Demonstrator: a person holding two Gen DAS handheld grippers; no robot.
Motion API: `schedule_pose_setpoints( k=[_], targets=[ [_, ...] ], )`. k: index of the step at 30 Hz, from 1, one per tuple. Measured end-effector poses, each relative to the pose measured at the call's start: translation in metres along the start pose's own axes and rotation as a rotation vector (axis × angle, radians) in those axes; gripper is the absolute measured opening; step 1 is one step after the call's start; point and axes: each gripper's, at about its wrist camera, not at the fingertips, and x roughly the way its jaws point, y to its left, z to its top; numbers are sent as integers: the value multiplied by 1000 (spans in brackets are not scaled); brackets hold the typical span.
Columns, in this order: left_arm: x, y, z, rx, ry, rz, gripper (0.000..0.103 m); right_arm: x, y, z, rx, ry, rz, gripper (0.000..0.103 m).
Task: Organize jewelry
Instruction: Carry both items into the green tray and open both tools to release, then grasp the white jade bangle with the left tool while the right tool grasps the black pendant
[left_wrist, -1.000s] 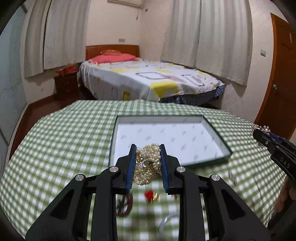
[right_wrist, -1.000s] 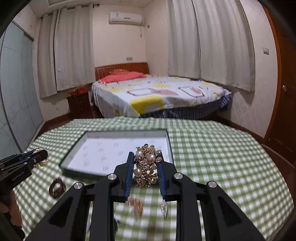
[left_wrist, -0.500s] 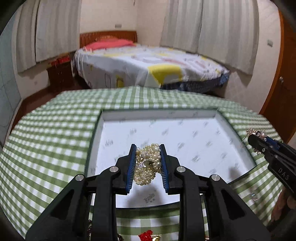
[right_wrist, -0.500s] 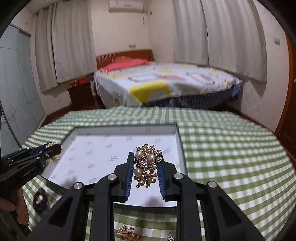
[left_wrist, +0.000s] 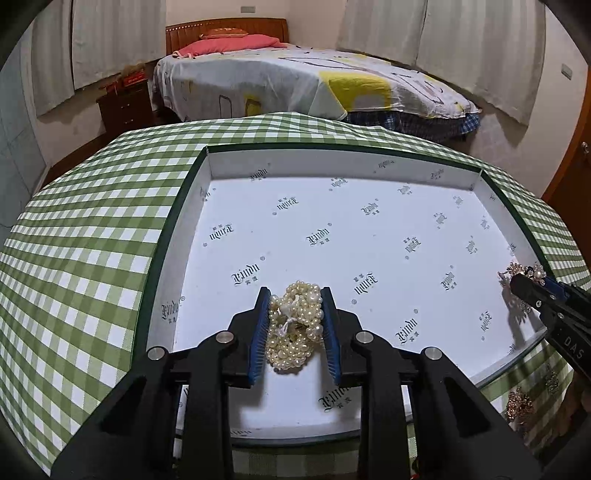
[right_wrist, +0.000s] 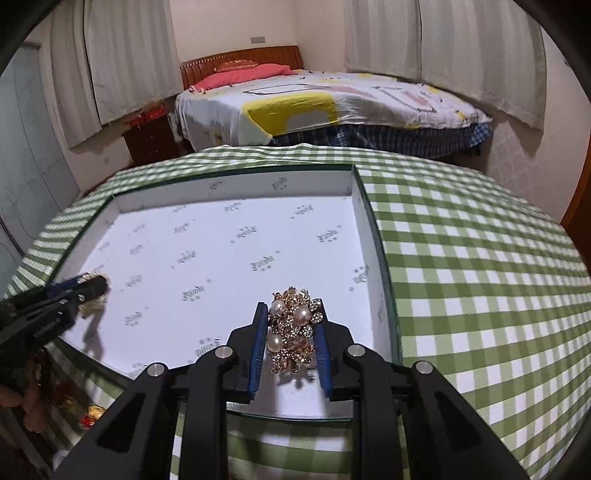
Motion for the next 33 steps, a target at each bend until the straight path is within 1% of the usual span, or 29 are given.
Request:
schedule_pose_setpoints(
  k=[4, 5, 6, 7, 9, 13, 15, 17, 22, 26, 30, 33],
  targets=[
    [1, -1, 0, -5, 4, -1, 37, 0, -5, -1, 25, 5, 8, 27],
    [2, -1, 1, -6, 3, 2, 45, -1, -6, -1, 28, 1, 8, 28],
    [3, -2, 2, -9, 2, 3, 48, -2, -6, -2, 28, -2, 11, 32],
    [3, -1, 2, -14, 1, 0, 49, -2, -8, -2, 28, -4, 12, 35],
    [4, 0, 2, -19, 4, -5, 52, -3, -9, -2, 31, -10, 14, 38],
    [-1, 0, 0, -16, -7, -18, 56, -10, -10, 0, 35, -29, 21, 38],
    [-7, -1, -1, -14, -18, -22, 61, -20, -8, 1, 35, -56, 22, 38],
    [-19, -1, -2, -14, -46, -30, 66, -29, -4, 1, 30, -79, 19, 38],
    [-63, -5, -10, 11, -135, -29, 68, -61, 11, -3, 11, -137, 12, 38],
    [-92, -4, -24, -1, -180, -32, 68, -83, 21, -18, 13, -160, 24, 38],
    [-117, -1, -45, -15, -205, -25, 69, -101, 31, -44, 5, -170, 27, 38],
    [-128, -1, -62, -7, -213, -3, 69, -106, 38, -70, 5, -146, 42, 38]
  ],
)
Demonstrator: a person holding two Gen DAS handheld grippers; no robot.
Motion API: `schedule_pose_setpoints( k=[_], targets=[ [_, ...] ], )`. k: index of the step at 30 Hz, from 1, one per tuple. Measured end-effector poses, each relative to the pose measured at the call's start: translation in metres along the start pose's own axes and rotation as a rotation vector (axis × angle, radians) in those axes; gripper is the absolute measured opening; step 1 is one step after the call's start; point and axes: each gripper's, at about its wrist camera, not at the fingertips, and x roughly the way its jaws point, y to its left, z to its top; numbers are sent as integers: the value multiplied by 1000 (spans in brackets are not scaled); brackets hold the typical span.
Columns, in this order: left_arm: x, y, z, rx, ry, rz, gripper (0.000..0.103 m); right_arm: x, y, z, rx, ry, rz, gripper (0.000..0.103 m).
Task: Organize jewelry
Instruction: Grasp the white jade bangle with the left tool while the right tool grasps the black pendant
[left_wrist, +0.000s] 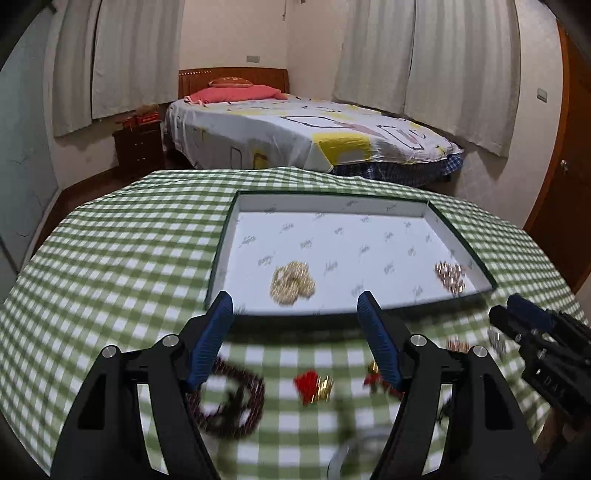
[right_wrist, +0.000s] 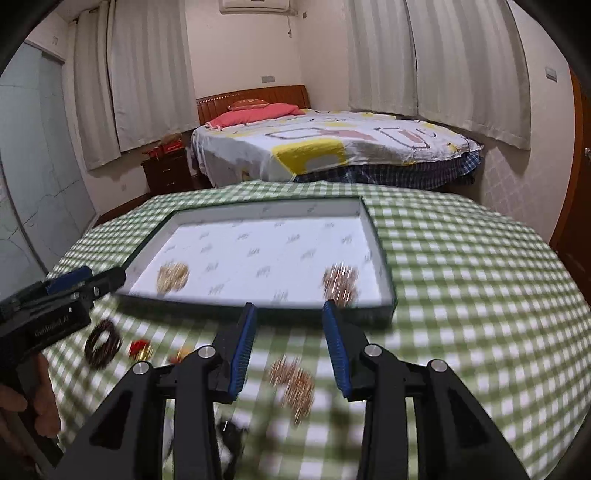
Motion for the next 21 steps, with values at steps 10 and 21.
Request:
schedule_pose_setpoints(
  k=[10, 21],
  targets=[
    [-26, 12, -53, -23, 46, 38, 69, 2, 24, -51, -35, 78, 45, 33],
    [-28, 8, -71, -26, 79, 19, 69, 14, 32, -55, -87, 134, 24, 18]
  ],
)
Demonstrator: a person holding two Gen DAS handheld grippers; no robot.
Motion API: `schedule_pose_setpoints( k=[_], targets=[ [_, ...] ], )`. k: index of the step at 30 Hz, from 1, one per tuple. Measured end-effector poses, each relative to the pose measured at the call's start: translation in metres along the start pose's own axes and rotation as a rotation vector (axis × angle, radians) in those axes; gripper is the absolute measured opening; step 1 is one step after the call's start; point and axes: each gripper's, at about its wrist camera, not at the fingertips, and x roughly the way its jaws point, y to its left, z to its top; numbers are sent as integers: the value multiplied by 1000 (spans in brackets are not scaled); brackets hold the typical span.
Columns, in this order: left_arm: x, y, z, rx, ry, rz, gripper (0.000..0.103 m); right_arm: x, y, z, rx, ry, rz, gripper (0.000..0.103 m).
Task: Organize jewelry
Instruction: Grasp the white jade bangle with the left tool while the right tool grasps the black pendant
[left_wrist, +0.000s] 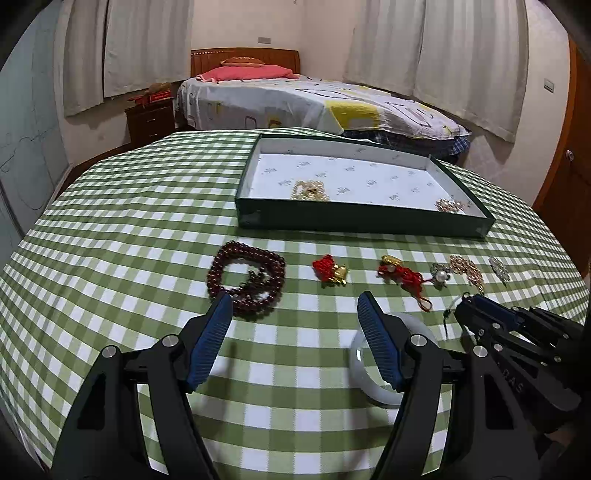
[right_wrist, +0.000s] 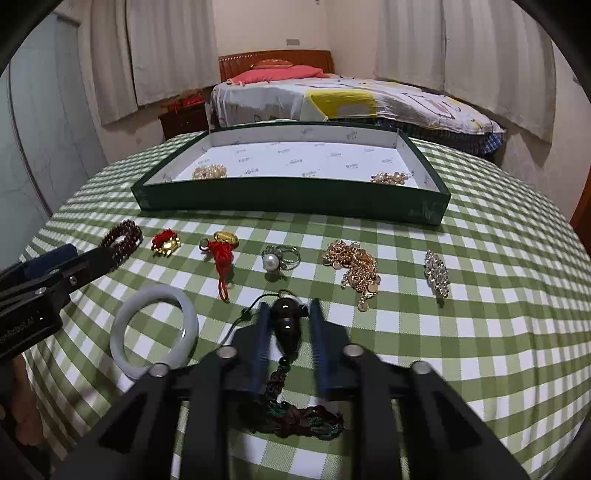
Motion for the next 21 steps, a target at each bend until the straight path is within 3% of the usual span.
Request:
schedule_pose_setpoints(
  k=[12, 21],
  targets=[
    [1, -40, -16, 63, 4, -66, 78, -30, -37, -11, 87, -34, -43, 18],
    [12, -53, -21, 71, 15, -43, 86, -36, -51, -15, 129, -43, -50, 18]
  ],
)
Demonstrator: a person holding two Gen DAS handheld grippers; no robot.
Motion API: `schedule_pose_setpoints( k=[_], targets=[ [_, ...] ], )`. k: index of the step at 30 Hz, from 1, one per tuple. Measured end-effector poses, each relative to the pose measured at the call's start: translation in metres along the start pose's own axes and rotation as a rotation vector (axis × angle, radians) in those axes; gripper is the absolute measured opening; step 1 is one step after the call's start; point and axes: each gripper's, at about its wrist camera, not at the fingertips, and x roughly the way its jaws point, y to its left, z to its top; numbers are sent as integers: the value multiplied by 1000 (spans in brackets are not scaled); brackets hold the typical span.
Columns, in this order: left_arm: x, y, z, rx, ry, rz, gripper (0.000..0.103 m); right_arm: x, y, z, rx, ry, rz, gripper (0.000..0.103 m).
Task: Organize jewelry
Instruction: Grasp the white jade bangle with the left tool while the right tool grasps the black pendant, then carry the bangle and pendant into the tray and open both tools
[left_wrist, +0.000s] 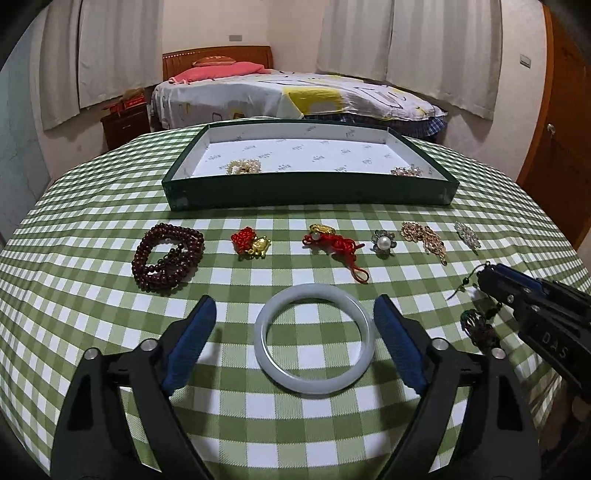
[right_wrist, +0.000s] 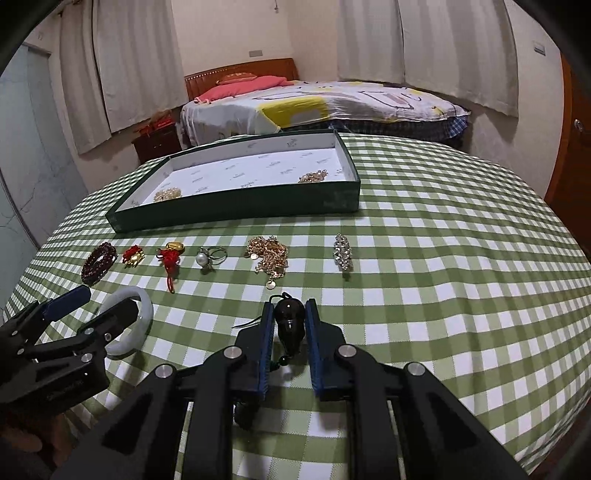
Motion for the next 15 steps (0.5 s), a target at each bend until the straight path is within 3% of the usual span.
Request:
schedule_pose_setpoints(
  k=[11, 13, 14, 15],
  targets=[
    [14, -1, -3, -1, 41, -13, 86, 2, 1, -1, 1, 3, 3, 18],
    [14, -3, -5, 10, 39, -18, 81, 2, 1, -2, 2, 3, 5, 18],
    [14, -5, -5, 25, 33, -22, 70, 2, 1, -2, 1, 3, 5, 18],
    [13, -8, -6, 43, 32, -16, 69, 2, 1, -2, 1, 3, 5, 18]
  ],
)
